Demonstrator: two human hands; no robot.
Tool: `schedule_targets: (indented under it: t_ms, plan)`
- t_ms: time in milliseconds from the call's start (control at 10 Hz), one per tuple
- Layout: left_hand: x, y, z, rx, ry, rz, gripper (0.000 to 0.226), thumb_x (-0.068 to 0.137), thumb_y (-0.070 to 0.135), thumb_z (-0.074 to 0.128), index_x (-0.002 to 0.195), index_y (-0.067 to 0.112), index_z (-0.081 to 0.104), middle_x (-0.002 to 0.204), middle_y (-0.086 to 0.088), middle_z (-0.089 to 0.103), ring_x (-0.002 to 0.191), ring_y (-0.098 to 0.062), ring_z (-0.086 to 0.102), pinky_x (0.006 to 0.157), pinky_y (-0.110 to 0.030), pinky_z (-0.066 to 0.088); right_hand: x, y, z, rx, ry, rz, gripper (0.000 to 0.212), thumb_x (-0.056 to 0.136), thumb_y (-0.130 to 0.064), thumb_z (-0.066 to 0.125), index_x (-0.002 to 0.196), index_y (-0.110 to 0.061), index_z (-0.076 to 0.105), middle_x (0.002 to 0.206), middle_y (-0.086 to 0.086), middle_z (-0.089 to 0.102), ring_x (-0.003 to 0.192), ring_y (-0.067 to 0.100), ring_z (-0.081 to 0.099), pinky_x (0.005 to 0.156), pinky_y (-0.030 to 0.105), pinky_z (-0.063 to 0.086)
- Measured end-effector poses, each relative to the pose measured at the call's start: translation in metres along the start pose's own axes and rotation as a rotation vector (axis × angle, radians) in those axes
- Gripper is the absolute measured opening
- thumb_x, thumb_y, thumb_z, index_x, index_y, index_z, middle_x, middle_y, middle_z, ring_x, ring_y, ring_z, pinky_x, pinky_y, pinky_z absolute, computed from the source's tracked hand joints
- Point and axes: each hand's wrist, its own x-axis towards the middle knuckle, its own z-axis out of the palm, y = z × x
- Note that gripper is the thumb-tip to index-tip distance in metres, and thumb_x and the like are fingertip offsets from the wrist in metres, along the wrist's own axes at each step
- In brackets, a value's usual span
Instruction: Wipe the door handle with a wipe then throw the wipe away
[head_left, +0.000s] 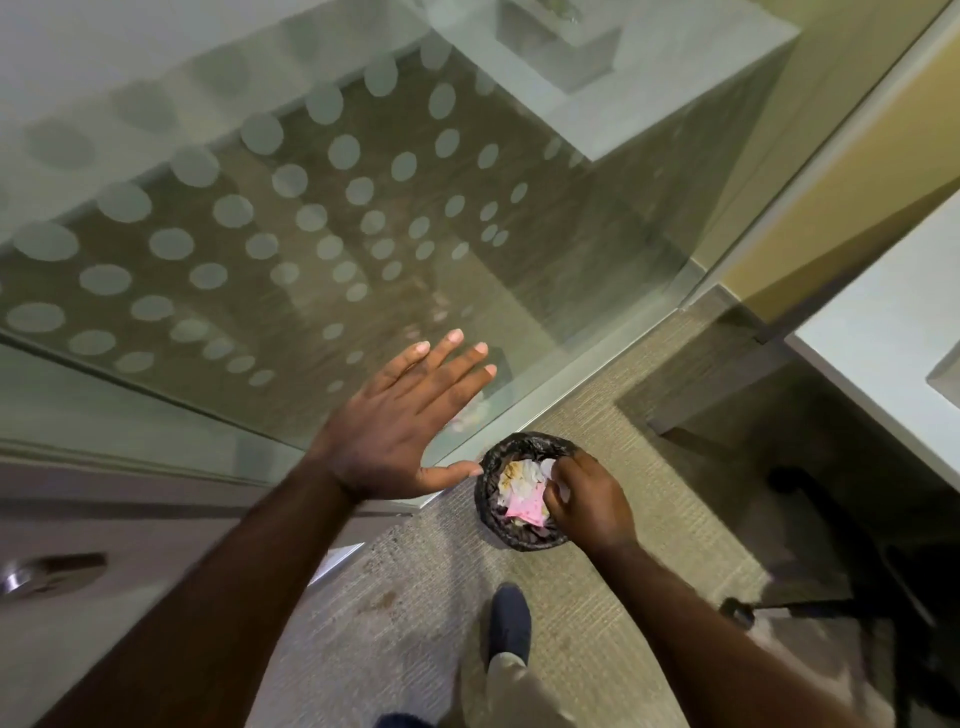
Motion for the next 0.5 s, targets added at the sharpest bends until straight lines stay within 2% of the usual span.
schedule_targets:
  t_ms: [100,200,300,400,500]
  plan:
    - [0.000,0.000,0.002,0.008,0.036,-0.001,0.093,0.085,0.071,0.055,0.153,0.009,0.040,0.160,-0.010,0.035,0.151,-0.025,0.024,0.124,-0.035,0.008,0.005,0.008,0.017,-0.025,-0.087,0.024,0.007,0.076,0.000,0.071,0.077,-0.002,0.065,0.080,0.016,0.062,0.072,0.035,0.060,0.055,0.039,0.049]
    - [-0.001,0.000,0.002,0.007,0.050,0.011,0.091,0.087,0.072,0.051,0.151,0.007,0.043,0.159,-0.012,0.038,0.151,-0.026,0.027,0.124,-0.036,0.010,0.010,0.013,0.027,-0.044,-0.128,0.068,0.007,0.080,0.003,0.067,0.086,0.000,0.069,0.092,0.018,0.065,0.082,0.037,0.063,0.064,0.041,0.052]
    - [-0.001,0.000,0.002,0.002,0.045,0.024,0.090,0.088,0.072,0.048,0.150,0.007,0.045,0.157,-0.012,0.041,0.149,-0.027,0.029,0.123,-0.036,0.011,0.013,0.023,0.042,-0.084,-0.281,0.143,0.032,0.090,-0.004,0.057,0.121,-0.004,0.063,0.132,0.015,0.058,0.116,0.031,0.057,0.094,0.038,0.048]
    - [0.000,0.002,-0.001,-0.032,0.024,0.007,0.091,0.087,0.072,0.047,0.149,0.006,0.047,0.156,-0.012,0.042,0.149,-0.027,0.030,0.123,-0.037,0.012,0.009,0.027,0.045,-0.077,-0.328,0.161,0.035,0.089,-0.006,0.055,0.124,-0.008,0.060,0.131,0.012,0.059,0.119,0.030,0.055,0.094,0.035,0.047]
    - [0.002,0.001,-0.004,-0.046,0.021,-0.002,0.092,0.087,0.073,0.047,0.149,0.005,0.047,0.156,-0.012,0.042,0.150,-0.026,0.029,0.123,-0.037,0.011,0.006,0.029,0.044,-0.111,-0.274,0.140,0.027,0.086,-0.006,0.057,0.111,-0.009,0.066,0.114,0.009,0.065,0.107,0.029,0.060,0.081,0.032,0.049]
